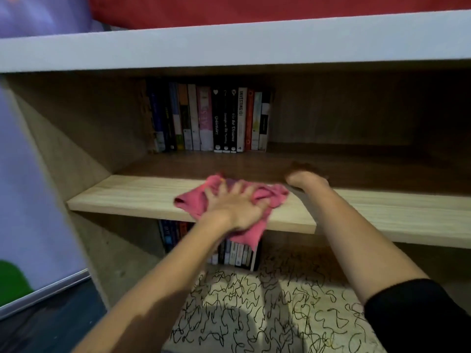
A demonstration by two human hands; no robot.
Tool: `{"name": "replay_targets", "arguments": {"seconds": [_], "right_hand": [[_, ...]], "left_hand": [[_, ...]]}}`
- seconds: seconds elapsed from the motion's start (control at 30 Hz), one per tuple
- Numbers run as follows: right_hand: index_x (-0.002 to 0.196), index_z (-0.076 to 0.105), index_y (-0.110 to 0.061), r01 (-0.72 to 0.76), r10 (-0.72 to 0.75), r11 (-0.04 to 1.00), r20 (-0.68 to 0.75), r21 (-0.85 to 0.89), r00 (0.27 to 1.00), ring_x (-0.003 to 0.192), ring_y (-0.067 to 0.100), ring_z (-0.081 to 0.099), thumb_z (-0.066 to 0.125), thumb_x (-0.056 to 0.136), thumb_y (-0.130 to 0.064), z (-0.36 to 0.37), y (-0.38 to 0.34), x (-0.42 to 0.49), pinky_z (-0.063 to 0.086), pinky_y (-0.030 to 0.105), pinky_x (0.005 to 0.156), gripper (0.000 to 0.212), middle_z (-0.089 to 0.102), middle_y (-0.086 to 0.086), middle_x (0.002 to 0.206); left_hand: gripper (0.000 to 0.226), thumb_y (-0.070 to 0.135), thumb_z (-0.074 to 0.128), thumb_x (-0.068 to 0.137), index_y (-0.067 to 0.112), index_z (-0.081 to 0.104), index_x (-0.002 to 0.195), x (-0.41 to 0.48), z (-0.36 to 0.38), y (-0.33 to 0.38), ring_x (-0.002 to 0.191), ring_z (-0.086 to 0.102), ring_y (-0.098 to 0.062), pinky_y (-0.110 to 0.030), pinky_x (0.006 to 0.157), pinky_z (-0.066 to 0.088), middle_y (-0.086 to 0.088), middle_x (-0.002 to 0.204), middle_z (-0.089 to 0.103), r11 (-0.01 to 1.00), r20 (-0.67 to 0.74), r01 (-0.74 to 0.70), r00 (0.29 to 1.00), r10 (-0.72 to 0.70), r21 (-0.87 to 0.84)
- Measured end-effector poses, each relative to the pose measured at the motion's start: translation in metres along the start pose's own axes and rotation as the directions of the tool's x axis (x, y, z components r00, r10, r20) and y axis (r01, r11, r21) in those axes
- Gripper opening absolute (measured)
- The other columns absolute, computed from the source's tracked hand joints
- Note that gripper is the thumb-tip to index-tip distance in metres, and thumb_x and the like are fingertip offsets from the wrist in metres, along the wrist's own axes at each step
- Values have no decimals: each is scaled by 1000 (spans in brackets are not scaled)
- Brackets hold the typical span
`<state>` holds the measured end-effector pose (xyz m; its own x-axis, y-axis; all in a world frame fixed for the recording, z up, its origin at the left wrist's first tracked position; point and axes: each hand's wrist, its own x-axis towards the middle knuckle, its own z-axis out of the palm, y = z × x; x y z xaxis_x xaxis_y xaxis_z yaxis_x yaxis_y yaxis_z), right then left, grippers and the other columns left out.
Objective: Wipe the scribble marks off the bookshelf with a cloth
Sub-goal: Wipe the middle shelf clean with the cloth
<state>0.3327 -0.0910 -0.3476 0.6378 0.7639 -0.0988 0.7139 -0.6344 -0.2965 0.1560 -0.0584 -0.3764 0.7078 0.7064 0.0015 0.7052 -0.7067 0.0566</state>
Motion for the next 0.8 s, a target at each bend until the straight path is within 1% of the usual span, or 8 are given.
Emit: {"name": "replay_targets", "arguments": {"seconds": [0.07, 0.17, 0.27, 0.37, 0.43, 0.63, 0.73, 0.8], "right_hand": [[142, 39, -10, 48, -48, 999, -8, 9, 999, 137, 28, 33, 27, 104, -29, -2, 21, -4, 25, 38, 113, 44, 35, 12, 151], [152, 20, -23, 62, -62, 998, 12, -16, 998, 146, 25, 15, 20, 103, -48, -12, 73, -17, 11, 43, 119, 55, 15, 2, 160], [152, 14, -34, 15, -16, 993, -12, -116, 1000, 148, 23, 6, 13, 96, -64, -12, 113, -26, 5, 48, 119, 64, 6, -4, 161], [152, 15, -34, 5, -13, 986, -48, -164, 999, 148, 23, 6, 11, 97, -63, -7, 118, -25, 4, 46, 117, 62, 6, -4, 161], [152, 15, -34, 21, -29, 985, -45, -173, 999, 148, 23, 7, 10, 98, -61, -6, 117, -24, 5, 46, 117, 60, 6, -4, 161], [152, 16, -31, 45, -56, 983, -55, -179, 997, 147, 25, 8, 11, 100, -56, -8, 116, -29, 7, 46, 116, 58, 6, -2, 161], [151, 22, -27, 73, -80, 983, -34, -168, 996, 146, 26, 14, 18, 101, -52, -6, 115, -32, 10, 45, 116, 56, 14, 3, 160], [149, 31, -20, 78, -79, 997, -45, -24, 996, 143, 26, 24, 27, 103, -43, -15, 117, -39, 18, 41, 115, 51, 25, 7, 157]], "left_hand": [[60, 64, 10, 95, 41, 4, 151, -10, 3, 26, 147, -7, -26, -58, 113, -9, 8, 161, -1, 995, -15, -100, 995, 101, 16], [61, 64, 6, 94, 40, 8, 150, -10, 0, -19, 147, -5, -14, -46, 115, -10, 13, 159, 2, 992, -58, -122, 991, 124, 34], [93, 84, -9, 71, 40, 14, 150, -5, -7, -111, 147, 6, -12, -45, 120, -4, 11, 160, 11, 994, -30, 111, 993, -110, 17], [70, 74, 12, 89, 39, 15, 151, 1, -10, -152, 148, 5, -23, -53, 118, -2, 6, 161, 10, 919, -17, 393, 919, -393, -20], [66, 69, 16, 93, 40, 12, 151, 10, -8, -134, 148, 0, -28, -60, 115, -7, 5, 161, 5, 899, 19, 432, 902, -432, -75], [65, 69, 12, 93, 42, 4, 151, 14, 3, 29, 147, -8, -30, -59, 110, -18, 8, 160, -3, 990, 31, 26, 999, -22, -136], [55, 55, 15, 100, 38, 7, 152, -9, 4, 104, 147, -10, -24, -53, 112, -16, 7, 161, -1, 968, 29, -229, 972, 233, -107], [51, 47, 19, 103, 35, 14, 152, -9, -6, 98, 147, -3, -14, -40, 115, -11, 11, 160, 5, 907, 23, -309, 944, 328, -285]]}}
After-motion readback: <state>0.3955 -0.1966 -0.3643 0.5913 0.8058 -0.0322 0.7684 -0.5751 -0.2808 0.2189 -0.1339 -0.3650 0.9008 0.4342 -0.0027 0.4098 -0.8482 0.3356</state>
